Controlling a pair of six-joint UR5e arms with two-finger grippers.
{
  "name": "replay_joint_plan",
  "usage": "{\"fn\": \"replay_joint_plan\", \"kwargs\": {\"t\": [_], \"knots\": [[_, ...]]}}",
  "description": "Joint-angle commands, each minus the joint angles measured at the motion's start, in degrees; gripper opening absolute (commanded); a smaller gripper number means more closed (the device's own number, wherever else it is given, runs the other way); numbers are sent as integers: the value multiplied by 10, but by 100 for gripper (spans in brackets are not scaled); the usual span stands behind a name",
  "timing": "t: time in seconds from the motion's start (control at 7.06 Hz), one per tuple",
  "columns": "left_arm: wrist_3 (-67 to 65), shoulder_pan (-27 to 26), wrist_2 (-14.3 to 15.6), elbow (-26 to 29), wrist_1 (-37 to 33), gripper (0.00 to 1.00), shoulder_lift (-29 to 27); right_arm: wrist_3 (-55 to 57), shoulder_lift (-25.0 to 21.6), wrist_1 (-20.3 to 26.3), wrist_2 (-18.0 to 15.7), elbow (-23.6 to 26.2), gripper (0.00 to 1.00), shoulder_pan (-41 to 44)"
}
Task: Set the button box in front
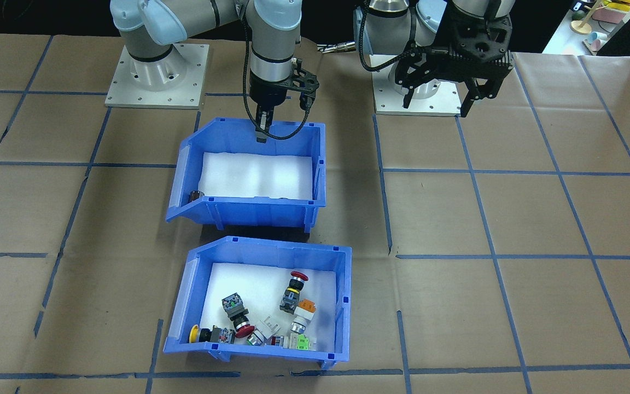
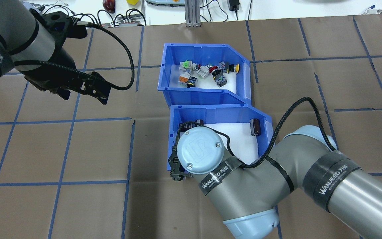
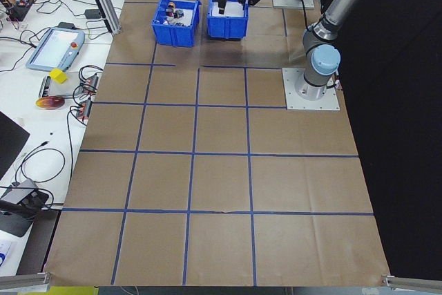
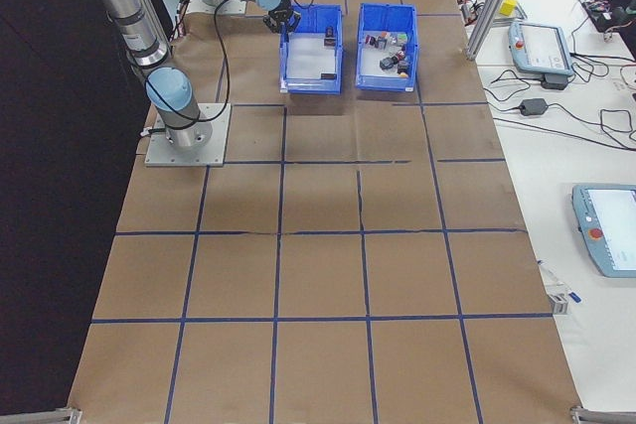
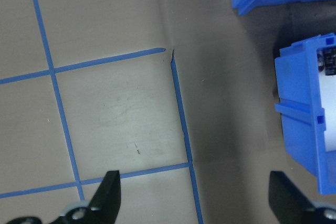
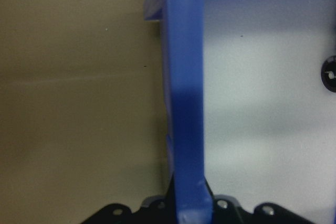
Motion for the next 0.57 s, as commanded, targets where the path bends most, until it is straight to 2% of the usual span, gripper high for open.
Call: {"fn": "replay_joint_plan", "kwargs": {"t": [0.0, 0.14, 0.28, 0.42], "knots": [[-19, 0, 3, 15, -20, 99, 6, 4, 9, -6, -2, 4, 11, 4], [-20, 0, 4, 13, -20, 99, 6, 9, 8, -8, -2, 12, 53, 4], [-22, 0, 3, 9, -22, 100, 9, 17, 10, -8, -3, 15, 99, 2], [-34, 0, 3, 4, -23, 100, 11, 12, 2, -5, -4, 14, 100, -12]]}}
